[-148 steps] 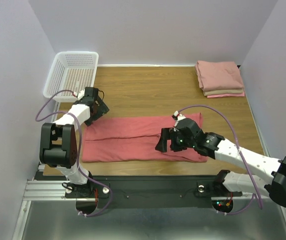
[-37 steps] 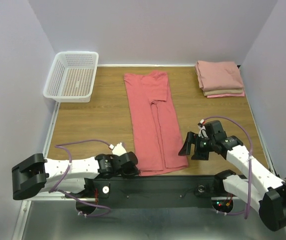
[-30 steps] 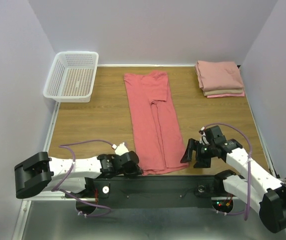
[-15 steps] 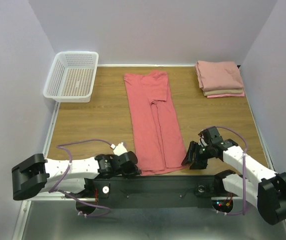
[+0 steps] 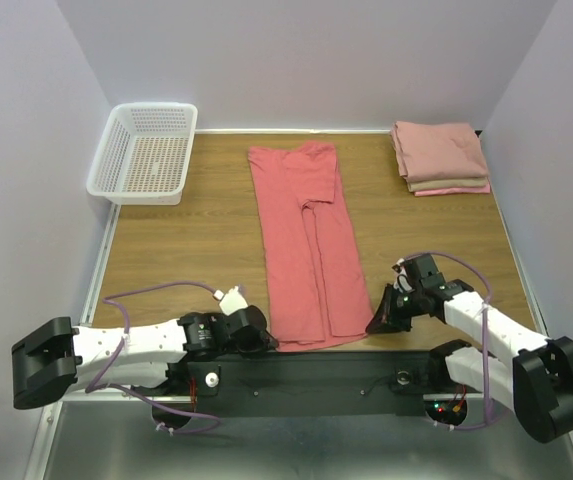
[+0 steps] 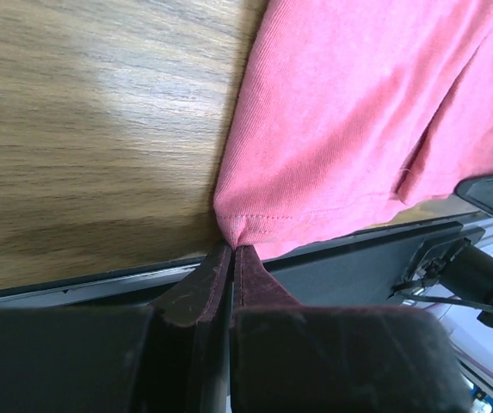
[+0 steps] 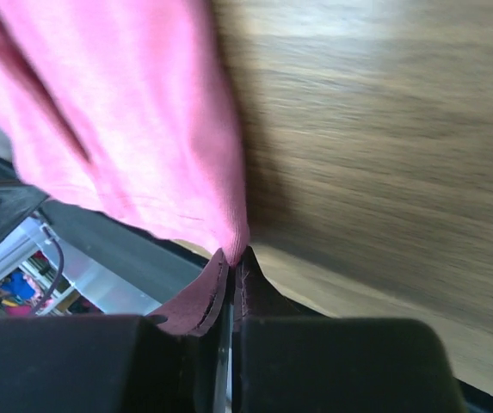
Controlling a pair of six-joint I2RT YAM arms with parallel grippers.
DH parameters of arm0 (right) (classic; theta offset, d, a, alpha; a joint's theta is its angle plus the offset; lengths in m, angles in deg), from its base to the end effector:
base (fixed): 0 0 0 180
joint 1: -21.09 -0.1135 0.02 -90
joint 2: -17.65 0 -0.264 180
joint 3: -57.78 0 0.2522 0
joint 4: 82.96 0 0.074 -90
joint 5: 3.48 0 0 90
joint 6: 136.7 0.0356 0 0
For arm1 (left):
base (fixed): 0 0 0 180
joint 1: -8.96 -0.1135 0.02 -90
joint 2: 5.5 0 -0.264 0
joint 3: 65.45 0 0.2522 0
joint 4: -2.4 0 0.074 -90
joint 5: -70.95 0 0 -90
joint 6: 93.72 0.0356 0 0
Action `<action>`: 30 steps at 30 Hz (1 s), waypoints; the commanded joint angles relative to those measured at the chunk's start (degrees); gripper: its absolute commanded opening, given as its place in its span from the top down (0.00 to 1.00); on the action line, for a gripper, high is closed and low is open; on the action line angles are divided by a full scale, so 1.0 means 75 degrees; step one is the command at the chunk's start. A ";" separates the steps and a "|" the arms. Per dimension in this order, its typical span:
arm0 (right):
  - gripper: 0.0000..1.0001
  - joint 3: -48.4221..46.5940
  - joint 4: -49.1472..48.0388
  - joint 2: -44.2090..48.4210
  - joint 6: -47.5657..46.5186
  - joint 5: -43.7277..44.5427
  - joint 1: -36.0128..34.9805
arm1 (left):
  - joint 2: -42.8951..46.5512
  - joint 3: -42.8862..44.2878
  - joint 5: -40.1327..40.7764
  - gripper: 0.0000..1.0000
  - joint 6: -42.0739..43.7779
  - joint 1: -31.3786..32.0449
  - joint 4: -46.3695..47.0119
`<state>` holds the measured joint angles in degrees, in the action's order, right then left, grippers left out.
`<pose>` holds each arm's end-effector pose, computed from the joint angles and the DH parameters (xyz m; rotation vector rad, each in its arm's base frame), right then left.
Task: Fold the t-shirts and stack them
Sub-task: Fold the tshirt
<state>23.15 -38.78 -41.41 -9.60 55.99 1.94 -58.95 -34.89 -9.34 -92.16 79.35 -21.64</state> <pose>0.1377 0.0670 0.1382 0.3060 2.8996 0.9601 0.0626 -0.1578 0.1478 -0.5074 2.6238 -0.9944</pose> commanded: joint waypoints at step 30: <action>1.00 -0.4471 -0.2215 -0.2611 -0.0388 0.2300 -0.0024 | -0.2246 0.3678 0.0252 1.00 0.4057 -0.4168 0.0293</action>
<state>-4.91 -48.97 -58.33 -10.96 70.29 1.94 -73.85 -10.48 -7.37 -67.79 50.98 -20.01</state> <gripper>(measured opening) 0.039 0.116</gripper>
